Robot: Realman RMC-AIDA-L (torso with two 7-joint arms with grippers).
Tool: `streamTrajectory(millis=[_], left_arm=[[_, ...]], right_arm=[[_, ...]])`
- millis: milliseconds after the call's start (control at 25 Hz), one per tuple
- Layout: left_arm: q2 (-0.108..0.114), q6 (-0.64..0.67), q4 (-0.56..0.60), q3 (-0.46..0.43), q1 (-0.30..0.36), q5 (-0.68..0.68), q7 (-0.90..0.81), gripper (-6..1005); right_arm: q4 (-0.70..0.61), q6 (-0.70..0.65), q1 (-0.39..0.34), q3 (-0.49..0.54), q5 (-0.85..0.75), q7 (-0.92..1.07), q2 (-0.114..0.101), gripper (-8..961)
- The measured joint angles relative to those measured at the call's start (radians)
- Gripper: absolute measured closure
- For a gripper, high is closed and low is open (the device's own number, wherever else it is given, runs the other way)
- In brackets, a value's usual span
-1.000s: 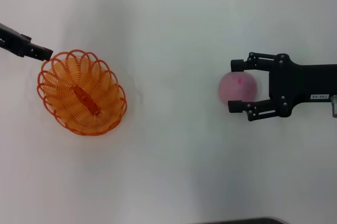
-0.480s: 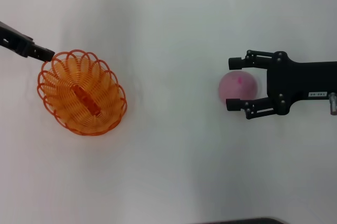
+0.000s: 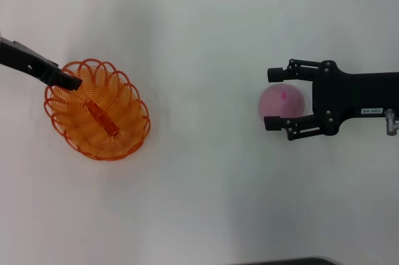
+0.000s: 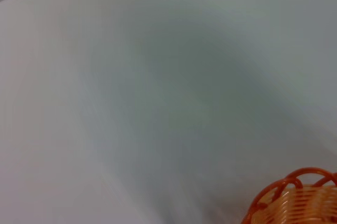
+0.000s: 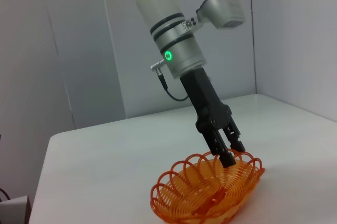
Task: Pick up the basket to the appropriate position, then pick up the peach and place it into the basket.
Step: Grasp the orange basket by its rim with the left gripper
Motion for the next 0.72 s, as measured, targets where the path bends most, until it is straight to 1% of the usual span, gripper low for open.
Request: streamTrajectory(millis=[320,600,720], left_arm=[[0.0,-0.004,-0.013,0.001,-0.001,-0.008,0.016,342],[-0.006,-0.001,-0.015,0.002,-0.002,-0.009,0.027,354],[-0.007,-0.002,-0.016,0.003,-0.002,-0.01,0.03,463]], right_arm=[[0.0,0.001,0.0,-0.001,0.0,0.0,0.0,12],[0.0,0.002,-0.001,-0.001,0.0,0.0,0.002,12],[0.001,0.003,-0.001,-0.001,0.0,-0.002,0.002,12]])
